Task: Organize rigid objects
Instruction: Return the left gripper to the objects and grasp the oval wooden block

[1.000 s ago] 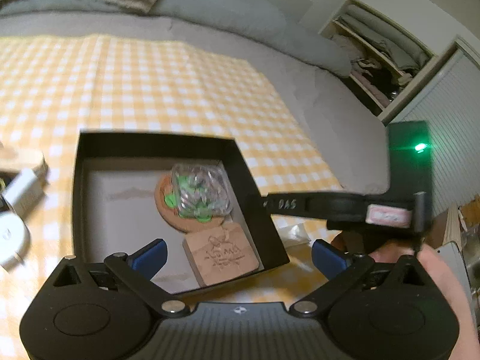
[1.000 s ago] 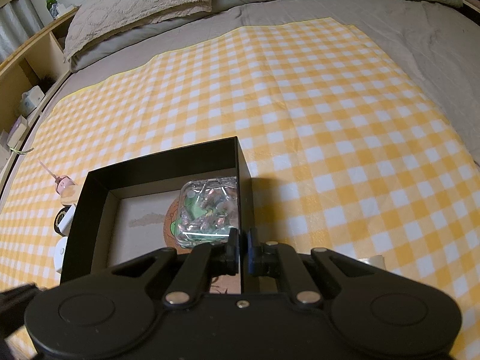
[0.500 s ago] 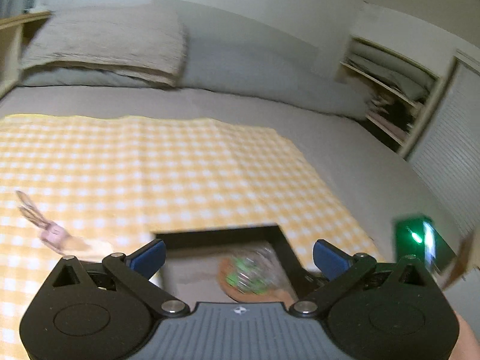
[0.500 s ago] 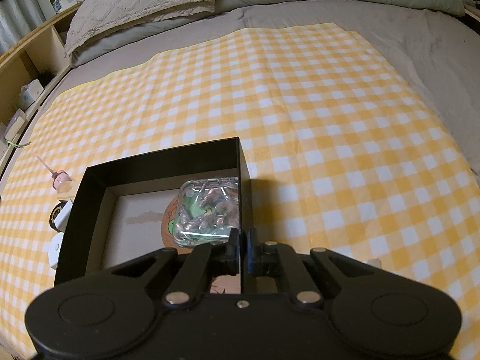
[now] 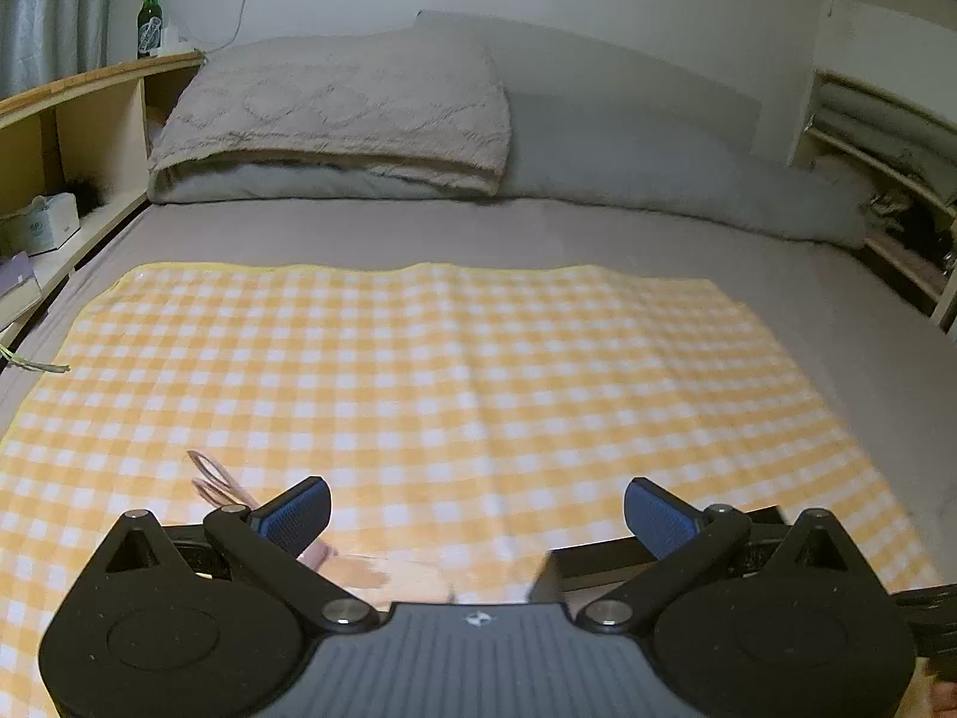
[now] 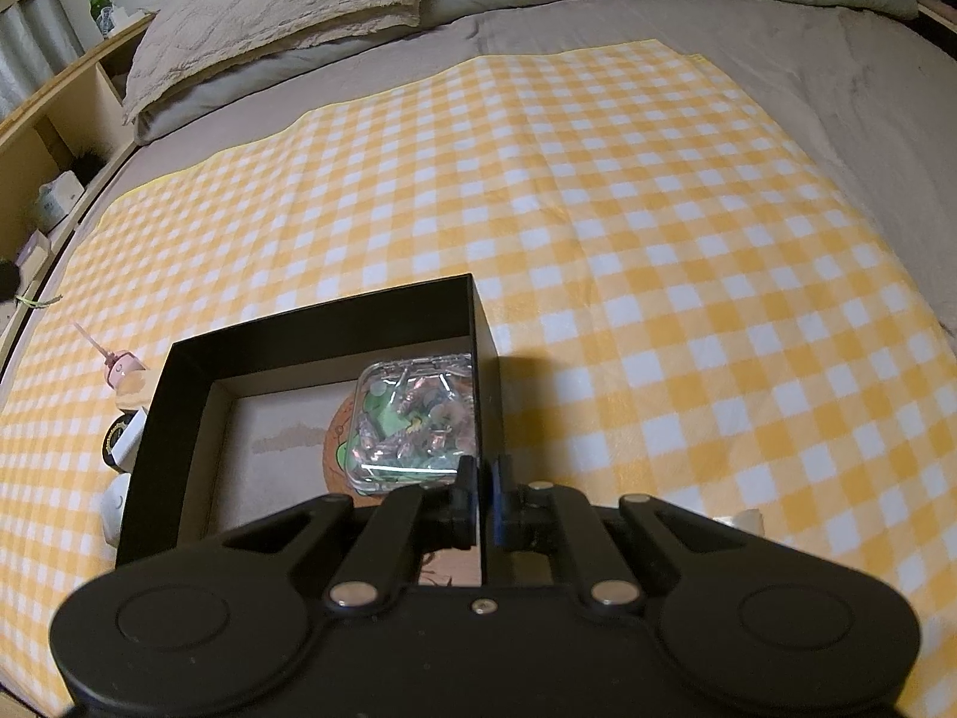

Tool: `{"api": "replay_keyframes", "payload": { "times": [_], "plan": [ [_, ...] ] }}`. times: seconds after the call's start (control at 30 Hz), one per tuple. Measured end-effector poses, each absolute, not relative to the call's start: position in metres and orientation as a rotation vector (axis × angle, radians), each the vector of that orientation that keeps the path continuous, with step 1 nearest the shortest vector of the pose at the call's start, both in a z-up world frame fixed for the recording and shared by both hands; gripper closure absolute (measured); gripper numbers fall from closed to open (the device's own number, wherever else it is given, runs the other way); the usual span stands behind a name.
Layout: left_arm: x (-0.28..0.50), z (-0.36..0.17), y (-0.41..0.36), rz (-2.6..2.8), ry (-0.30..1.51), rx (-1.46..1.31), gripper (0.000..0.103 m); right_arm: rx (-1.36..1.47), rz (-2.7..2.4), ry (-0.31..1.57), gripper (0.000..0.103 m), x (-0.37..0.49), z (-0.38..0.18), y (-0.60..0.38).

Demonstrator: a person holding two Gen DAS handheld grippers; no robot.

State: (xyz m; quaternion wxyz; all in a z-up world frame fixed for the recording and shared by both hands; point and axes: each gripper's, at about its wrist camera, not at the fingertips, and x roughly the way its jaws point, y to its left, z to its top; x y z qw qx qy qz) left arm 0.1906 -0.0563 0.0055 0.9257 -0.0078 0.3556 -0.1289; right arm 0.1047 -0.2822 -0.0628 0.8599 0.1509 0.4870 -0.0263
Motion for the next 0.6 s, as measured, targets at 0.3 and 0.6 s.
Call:
{"api": "replay_keyframes", "payload": {
  "times": [0.3, 0.6],
  "plan": [
    [0.226, -0.034, -0.041, -0.245, 0.879, 0.007, 0.0, 0.315, -0.055, 1.022, 0.098, 0.104, -0.063, -0.282],
    [0.255, -0.081, -0.017, -0.185, 1.061, -0.07, 0.0, 0.321, -0.051, 1.021, 0.097, 0.104, -0.062, -0.283]
  ]
}}
